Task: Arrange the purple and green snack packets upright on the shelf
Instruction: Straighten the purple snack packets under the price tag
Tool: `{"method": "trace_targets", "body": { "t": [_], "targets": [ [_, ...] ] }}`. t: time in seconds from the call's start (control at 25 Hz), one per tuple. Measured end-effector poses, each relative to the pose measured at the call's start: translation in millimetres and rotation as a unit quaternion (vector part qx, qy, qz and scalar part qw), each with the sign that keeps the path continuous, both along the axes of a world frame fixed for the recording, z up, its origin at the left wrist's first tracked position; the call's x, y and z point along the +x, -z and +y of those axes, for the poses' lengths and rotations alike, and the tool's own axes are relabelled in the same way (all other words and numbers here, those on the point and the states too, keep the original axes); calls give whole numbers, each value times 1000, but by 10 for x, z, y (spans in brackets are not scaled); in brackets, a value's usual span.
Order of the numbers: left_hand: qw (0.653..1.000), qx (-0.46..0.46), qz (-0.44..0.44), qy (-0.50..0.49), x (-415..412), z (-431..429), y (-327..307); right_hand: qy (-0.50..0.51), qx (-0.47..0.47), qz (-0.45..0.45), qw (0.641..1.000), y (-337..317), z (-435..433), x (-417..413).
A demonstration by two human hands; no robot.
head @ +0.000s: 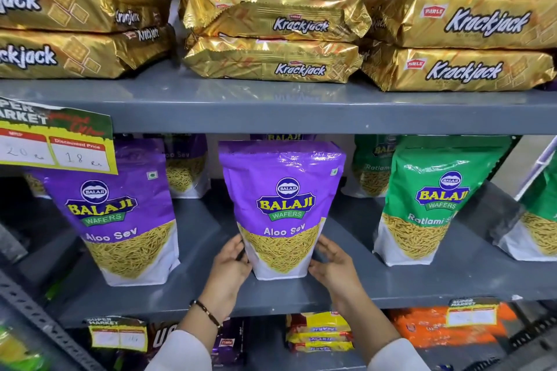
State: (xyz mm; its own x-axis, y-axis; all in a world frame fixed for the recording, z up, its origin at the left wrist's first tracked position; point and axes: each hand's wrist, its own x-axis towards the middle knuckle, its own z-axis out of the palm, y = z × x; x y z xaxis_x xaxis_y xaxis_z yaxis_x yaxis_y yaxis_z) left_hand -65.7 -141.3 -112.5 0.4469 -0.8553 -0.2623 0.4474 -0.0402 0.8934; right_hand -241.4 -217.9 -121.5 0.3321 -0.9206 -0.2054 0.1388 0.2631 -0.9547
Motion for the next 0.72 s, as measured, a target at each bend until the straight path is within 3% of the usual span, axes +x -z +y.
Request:
{"method": "trace_targets", "body": {
  "t": [0.72],
  "targets": [
    [1000, 14, 19, -5, -46, -63, 7, 10, -6, -15, 1000, 33, -22, -80]
  ]
}}
